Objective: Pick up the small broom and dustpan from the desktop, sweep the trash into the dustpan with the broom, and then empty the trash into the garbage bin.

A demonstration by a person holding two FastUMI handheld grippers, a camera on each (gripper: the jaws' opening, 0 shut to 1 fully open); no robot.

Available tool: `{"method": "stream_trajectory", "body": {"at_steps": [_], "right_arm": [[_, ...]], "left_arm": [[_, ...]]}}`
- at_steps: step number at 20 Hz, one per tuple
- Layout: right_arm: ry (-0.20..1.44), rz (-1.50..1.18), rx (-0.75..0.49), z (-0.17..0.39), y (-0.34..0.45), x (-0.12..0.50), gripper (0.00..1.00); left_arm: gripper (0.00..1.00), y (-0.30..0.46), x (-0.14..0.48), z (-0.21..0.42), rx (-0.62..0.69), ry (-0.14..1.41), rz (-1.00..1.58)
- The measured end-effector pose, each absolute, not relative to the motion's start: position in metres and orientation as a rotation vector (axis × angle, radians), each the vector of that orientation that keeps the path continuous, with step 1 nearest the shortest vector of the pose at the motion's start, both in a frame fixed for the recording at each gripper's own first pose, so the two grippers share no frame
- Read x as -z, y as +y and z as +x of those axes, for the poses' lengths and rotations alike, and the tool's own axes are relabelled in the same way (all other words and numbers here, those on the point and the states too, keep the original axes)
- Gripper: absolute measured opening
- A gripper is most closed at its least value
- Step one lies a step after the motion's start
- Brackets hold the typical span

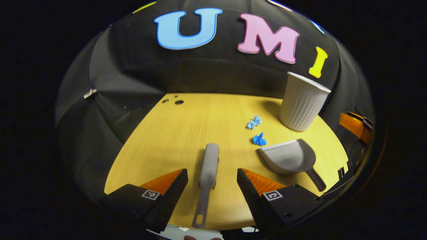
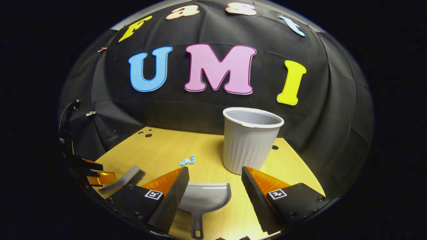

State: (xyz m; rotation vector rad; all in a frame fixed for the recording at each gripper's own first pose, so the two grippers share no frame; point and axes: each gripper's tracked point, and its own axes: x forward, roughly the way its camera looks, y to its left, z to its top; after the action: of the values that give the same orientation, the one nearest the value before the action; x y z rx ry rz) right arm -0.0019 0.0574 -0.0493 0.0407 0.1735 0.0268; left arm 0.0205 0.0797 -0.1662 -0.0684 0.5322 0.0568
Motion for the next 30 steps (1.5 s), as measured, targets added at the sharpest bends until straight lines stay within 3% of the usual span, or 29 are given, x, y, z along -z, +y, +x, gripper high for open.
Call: {"method": "stream_trajectory", "body": {"at_steps": [7, 11, 12, 13, 19, 25, 28, 30], "right_arm": [[0.258, 0.045, -0.017, -0.003, 0.053, 0.073, 0.98], [0.290, 0.046, -0.015, -0.006, 0.050, 0.083, 0.98], [0.300, 0.047, -0.015, -0.007, 0.050, 0.085, 0.98], [0.308, 0.050, -0.017, -0.008, 0.050, 0.087, 0.98], [0.343, 0.070, -0.028, -0.013, 0.050, 0.099, 0.98], [0.399, 0.150, -0.033, -0.013, 0.054, 0.115, 0.98], [0.438, 0.172, -0.060, -0.012, 0.061, 0.122, 0.98], [0.491, 0.185, -0.090, -0.012, 0.073, 0.128, 0.99]], "left_arm": [[0.96, 0.088, 0.236, 0.018, -0.068, 0.773, -0.189], [0.96, 0.092, 0.254, 0.022, -0.057, 0.852, -0.128], [0.92, 0.094, 0.259, 0.026, -0.059, 0.870, -0.114], [0.96, 0.095, 0.264, 0.028, -0.063, 0.896, -0.095], [0.96, 0.093, 0.279, 0.039, -0.040, 0.988, -0.012], [0.75, 0.088, 0.280, 0.042, -0.017, 1.052, 0.006], [0.35, 0.087, 0.281, 0.040, -0.016, 1.050, 0.008], [0.31, 0.087, 0.281, 0.040, -0.003, 1.042, 0.018]]}}
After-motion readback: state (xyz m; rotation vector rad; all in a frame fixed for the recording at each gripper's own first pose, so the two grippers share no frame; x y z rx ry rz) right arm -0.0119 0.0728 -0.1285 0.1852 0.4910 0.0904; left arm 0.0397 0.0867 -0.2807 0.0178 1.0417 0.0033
